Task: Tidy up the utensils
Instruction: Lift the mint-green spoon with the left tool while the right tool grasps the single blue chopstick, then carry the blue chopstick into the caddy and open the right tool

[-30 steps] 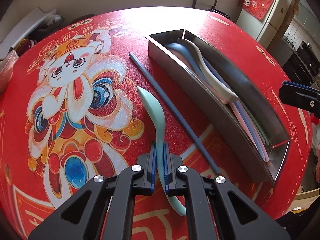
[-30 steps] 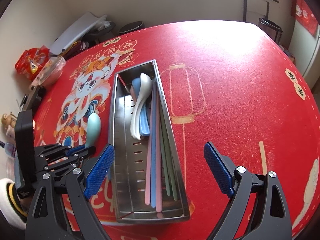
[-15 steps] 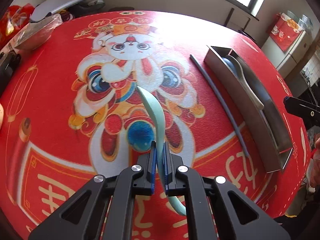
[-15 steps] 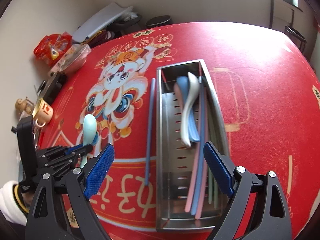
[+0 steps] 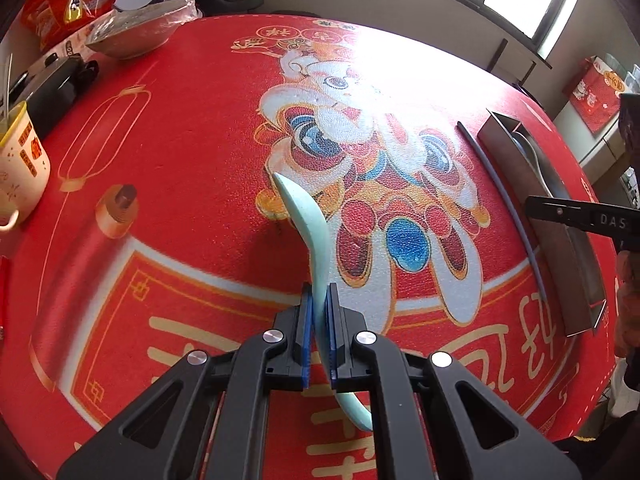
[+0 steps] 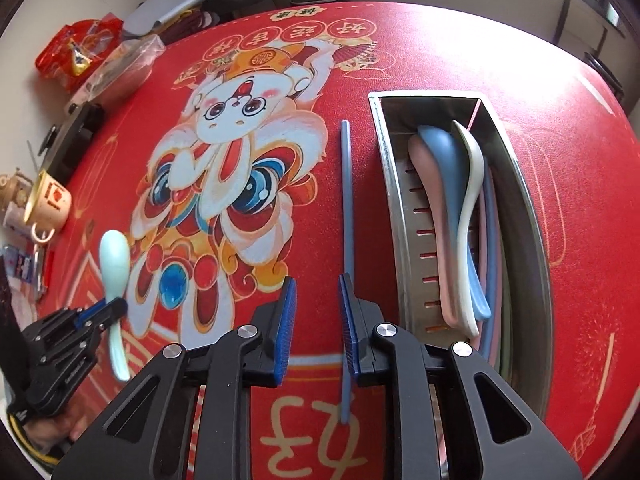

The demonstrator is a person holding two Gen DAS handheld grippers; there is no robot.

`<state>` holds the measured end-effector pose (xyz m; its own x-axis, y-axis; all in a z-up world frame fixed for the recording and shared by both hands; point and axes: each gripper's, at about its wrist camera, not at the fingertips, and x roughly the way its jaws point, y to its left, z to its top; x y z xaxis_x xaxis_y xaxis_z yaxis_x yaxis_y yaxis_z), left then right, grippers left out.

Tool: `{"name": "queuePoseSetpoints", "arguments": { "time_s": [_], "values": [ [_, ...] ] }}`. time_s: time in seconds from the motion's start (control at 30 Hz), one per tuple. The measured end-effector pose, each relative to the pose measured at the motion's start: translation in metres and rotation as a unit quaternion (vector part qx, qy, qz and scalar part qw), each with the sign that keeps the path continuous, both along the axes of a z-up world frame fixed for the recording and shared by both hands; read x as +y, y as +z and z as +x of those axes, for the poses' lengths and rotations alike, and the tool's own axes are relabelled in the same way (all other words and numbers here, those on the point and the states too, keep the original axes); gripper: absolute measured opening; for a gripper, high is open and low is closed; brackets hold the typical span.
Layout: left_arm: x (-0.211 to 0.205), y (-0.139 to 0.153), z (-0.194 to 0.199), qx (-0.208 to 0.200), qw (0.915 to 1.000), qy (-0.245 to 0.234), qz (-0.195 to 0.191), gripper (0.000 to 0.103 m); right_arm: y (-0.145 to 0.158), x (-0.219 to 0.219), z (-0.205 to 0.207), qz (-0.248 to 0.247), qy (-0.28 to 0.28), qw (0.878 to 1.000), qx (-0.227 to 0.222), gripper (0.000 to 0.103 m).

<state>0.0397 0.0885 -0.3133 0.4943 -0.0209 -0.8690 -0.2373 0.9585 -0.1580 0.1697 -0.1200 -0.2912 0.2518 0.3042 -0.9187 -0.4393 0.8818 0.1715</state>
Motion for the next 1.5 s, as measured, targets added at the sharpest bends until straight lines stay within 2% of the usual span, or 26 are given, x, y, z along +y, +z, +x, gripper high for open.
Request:
{"name": "queuePoseSetpoints", "arguments": {
  "time_s": [0.23, 0.37, 0.53, 0.63, 0.87, 1.03, 1.3, 1.5],
  "values": [
    [0.006, 0.000, -0.007, -0.004, 0.9999, -0.016, 0.002, 0.006, -0.014, 0.021, 0.015, -0.075, -0.034, 0.996, -0.022, 0.018],
    [0.008, 0.000, -0.008, -0.006, 0.9997, -0.022, -0.006, 0.006, -0.023, 0.025, 0.022, -0.100, -0.053, 0.993, -0.021, 0.018],
    [0.010, -0.001, -0.009, -0.009, 0.9996, -0.024, -0.015, 0.007, -0.024, 0.029, 0.026, -0.109, -0.059, 0.992, -0.028, 0.016],
    [0.011, -0.001, -0.010, -0.010, 0.9995, -0.022, -0.019, 0.006, -0.023, 0.030, 0.025, -0.094, -0.052, 0.994, -0.021, 0.007],
    [0.015, -0.002, -0.011, -0.012, 0.9993, -0.013, -0.034, 0.006, -0.024, 0.034, 0.008, -0.045, -0.017, 0.999, 0.001, 0.006],
    [0.018, -0.001, -0.011, -0.008, 0.9989, -0.002, -0.047, 0.006, -0.021, 0.025, -0.009, 0.009, -0.013, 0.999, 0.028, 0.006],
    [0.016, 0.005, -0.009, -0.001, 0.9986, 0.011, -0.052, 0.006, 0.003, 0.007, -0.019, 0.055, -0.010, 0.998, 0.016, 0.006],
    [0.011, 0.019, -0.003, -0.011, 0.9984, 0.011, -0.055, 0.006, 0.022, -0.009, -0.021, 0.079, -0.012, 0.997, -0.004, 0.006]
  ]
}}
